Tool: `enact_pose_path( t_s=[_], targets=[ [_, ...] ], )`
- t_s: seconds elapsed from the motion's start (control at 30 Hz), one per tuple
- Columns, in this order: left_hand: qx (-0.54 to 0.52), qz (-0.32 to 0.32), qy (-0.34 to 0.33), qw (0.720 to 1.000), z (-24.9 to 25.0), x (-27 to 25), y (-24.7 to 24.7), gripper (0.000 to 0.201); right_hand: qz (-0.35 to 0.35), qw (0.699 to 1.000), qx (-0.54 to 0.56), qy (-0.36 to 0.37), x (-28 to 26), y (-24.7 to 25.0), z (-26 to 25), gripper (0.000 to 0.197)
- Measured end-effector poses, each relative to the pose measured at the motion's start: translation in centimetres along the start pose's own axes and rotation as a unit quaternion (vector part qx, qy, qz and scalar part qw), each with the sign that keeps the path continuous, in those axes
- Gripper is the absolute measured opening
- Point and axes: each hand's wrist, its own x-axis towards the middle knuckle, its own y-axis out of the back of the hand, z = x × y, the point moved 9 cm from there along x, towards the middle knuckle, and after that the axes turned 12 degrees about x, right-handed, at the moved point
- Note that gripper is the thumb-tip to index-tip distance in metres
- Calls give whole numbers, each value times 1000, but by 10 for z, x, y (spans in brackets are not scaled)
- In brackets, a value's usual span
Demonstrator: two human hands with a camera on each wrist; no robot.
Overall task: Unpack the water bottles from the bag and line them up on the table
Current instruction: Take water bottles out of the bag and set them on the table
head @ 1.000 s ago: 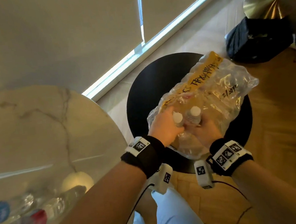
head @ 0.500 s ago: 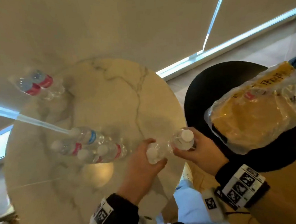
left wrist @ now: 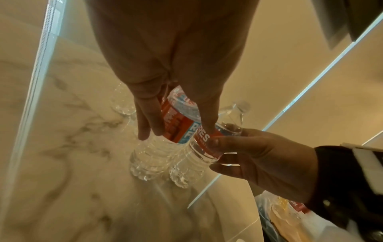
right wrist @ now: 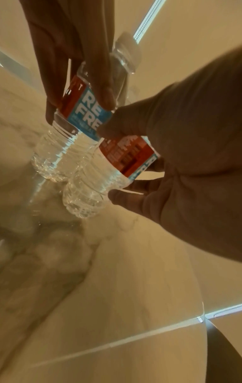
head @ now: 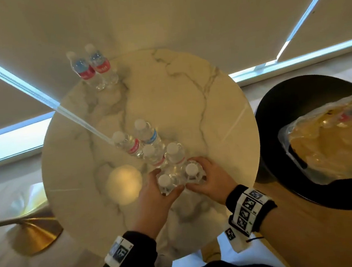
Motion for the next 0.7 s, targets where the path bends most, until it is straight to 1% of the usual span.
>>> enact_pose_path(
  t_s=[0.1, 0.13, 0.17, 0.23, 0.3, 0.37, 0.4, 0.47, 0.53, 0.57, 0.63, 0.7],
  targets=[
    [35, -22, 30, 999, -10, -6, 1, 86, -25, 999, -17, -22, -4, 5, 2, 88],
    [69, -42, 49, 995, -16, -11, 3, 86, -30, 999, -15, -27, -8, 10, 2, 92],
    [113, -66, 65, 989, -22, -17, 5, 83, -24, 999, -4, -29, -13, 21, 1, 91],
    [193, -118, 82, 971, -28, -30, 6, 70, 37, 998, 39, -17, -28, 59, 2, 75],
    [217, -146, 64, 963, -16, -42, 0, 47, 139, 988, 69, -8, -49, 113, 6, 53],
    [214, -154, 25, 964, 16, -49, -17, 24, 252, 965, 71, -25, -73, 174, 22, 35],
    [207, -148, -5, 967, 40, -51, -28, 18, 301, 950, 65, -43, -85, 204, 33, 29],
    [195, -134, -73, 969, 97, -51, -53, 15, 368, 924, 58, -83, -102, 258, 59, 23],
    [188, -151, -131, 962, 159, -51, -88, 11, 406, 900, 90, -131, -112, 304, 89, 22],
    [178, -161, -158, 958, 190, -47, -109, 13, 418, 887, 113, -159, -116, 324, 102, 23],
    [133, -179, -211, 952, 250, -38, -153, 14, 430, 870, 144, -195, -117, 358, 127, 25],
    [114, -202, -260, 937, 302, -27, -202, 17, 437, 856, 155, -228, -113, 388, 145, 24]
  ],
)
